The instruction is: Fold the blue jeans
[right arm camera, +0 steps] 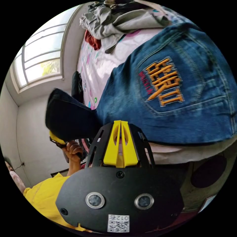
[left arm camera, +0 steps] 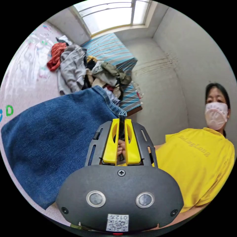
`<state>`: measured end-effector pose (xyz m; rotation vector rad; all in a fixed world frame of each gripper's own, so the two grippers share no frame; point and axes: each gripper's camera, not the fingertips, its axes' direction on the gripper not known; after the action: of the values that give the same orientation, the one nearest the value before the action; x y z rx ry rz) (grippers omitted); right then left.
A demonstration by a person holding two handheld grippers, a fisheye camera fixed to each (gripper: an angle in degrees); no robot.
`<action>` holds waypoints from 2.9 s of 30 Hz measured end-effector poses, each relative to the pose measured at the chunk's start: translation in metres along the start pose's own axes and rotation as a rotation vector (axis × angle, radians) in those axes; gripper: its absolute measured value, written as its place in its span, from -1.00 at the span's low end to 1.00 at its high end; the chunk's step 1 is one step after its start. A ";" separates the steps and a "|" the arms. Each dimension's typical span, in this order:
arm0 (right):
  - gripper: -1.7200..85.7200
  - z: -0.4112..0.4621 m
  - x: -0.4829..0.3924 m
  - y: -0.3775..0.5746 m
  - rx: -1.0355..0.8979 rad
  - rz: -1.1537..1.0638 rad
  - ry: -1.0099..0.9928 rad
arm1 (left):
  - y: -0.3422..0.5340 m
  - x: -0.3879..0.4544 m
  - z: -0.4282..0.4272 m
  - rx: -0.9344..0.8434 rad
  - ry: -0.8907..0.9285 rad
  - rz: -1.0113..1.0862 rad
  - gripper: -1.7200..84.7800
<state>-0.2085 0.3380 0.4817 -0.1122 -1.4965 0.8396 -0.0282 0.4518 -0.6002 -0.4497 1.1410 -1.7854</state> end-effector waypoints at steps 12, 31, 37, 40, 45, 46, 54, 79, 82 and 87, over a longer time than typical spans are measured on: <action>-0.94 -0.049 0.013 -0.016 -0.019 -0.060 0.063 | -0.004 -0.029 0.110 -0.233 -0.265 -0.121 -0.80; -0.77 0.035 -0.006 -0.067 -0.197 -0.070 -0.022 | 0.007 -0.016 -0.044 0.154 -0.544 -0.365 -0.72; -0.89 0.025 -0.048 -0.030 -0.018 -0.439 -0.032 | 0.012 -0.031 -0.055 0.131 -0.559 -0.447 -0.77; -0.91 0.052 -0.011 -0.033 -0.101 -0.231 0.091 | 0.015 -0.039 -0.048 0.096 -0.551 -0.472 -0.81; -0.92 0.055 0.004 -0.017 -0.018 -0.155 0.114 | -0.003 -0.020 -0.058 0.130 -0.528 -0.425 -0.84; -0.93 0.052 -0.009 -0.008 0.039 -0.216 0.213 | -0.015 -0.011 -0.058 0.118 -0.559 -0.384 -0.85; -0.94 0.159 -0.087 0.014 -0.076 -0.674 0.399 | -0.088 -0.025 -0.024 -0.049 -0.670 -0.320 -0.91; -0.95 0.418 -0.097 0.123 -0.325 -1.285 0.844 | -0.069 0.041 0.066 -0.342 -1.245 -0.053 -0.96; -0.95 0.415 -0.084 0.123 -0.230 -1.201 0.777 | -0.063 0.052 0.082 -0.349 -1.346 0.040 -0.96; -0.96 0.384 -0.080 0.103 -0.221 -1.035 0.637 | -0.100 0.075 0.045 -0.172 -1.170 -0.080 -0.96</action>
<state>-0.5846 0.2059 0.4067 0.2100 -0.8374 -0.2024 -0.0848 0.3779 -0.5057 -1.4100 0.4157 -1.1181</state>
